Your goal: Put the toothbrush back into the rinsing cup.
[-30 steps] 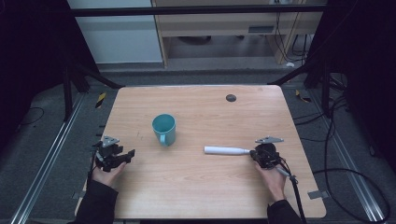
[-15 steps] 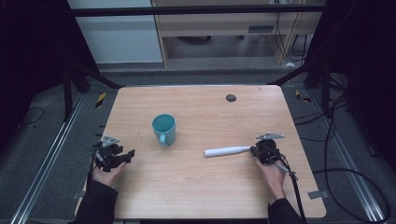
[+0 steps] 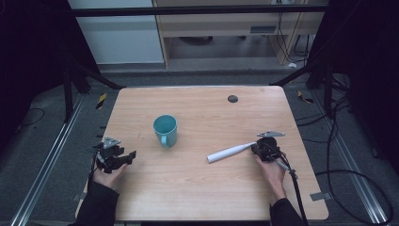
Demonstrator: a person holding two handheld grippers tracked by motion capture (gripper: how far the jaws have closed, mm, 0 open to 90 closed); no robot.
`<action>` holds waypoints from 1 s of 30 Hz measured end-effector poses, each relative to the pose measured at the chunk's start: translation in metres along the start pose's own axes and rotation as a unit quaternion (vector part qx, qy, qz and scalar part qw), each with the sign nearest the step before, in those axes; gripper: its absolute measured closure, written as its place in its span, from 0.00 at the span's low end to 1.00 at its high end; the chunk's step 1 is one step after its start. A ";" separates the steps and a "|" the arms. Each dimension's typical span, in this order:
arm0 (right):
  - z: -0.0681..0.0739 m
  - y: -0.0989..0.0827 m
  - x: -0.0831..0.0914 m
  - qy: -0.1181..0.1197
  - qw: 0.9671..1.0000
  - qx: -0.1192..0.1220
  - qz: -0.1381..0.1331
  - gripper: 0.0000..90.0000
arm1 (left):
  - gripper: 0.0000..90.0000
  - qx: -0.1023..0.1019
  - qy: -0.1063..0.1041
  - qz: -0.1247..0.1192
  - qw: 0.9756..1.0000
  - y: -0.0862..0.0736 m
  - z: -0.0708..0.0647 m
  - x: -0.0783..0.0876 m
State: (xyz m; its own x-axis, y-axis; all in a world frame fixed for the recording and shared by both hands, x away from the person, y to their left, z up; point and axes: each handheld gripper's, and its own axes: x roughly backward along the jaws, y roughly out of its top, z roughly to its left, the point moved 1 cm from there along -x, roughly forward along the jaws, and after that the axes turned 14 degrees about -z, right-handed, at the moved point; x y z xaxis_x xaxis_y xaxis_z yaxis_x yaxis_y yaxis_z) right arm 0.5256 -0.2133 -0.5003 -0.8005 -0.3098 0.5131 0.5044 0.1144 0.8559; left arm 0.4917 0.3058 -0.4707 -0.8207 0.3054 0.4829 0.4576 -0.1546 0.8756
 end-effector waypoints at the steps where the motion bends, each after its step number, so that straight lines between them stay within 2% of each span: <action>1: 0.000 0.000 -0.001 0.001 1.000 0.000 0.000 1.00 | 0.49 0.000 0.000 0.000 1.000 0.000 0.000 0.000; 6: 0.003 0.006 -0.008 0.006 1.000 0.014 -0.001 1.00 | 0.49 0.002 0.001 -0.002 1.000 0.000 0.000 0.000; 13: 0.003 0.009 -0.018 0.005 1.000 0.019 0.002 1.00 | 0.49 0.005 0.003 -0.002 1.000 0.000 0.002 0.000; 23: 0.006 0.014 -0.021 0.015 1.000 0.020 -0.008 1.00 | 0.49 0.004 0.004 -0.003 1.000 0.000 0.002 0.000; 26: 0.004 0.016 -0.021 0.019 1.000 0.009 -0.014 1.00 | 0.49 0.003 0.003 -0.003 1.000 0.000 0.002 0.000; 30: 0.004 0.019 -0.021 0.019 1.000 0.014 -0.017 1.00 | 0.49 0.003 0.003 -0.003 1.000 0.000 0.002 0.001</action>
State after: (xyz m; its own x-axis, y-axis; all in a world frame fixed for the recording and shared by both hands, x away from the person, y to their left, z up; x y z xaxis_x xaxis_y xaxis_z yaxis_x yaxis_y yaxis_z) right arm 0.5502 -0.2007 -0.4944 -0.8040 -0.3491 0.4813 0.4674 0.1295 0.8745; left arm 0.4917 0.3084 -0.4702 -0.8259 0.3001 0.4773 0.4547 -0.1462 0.8786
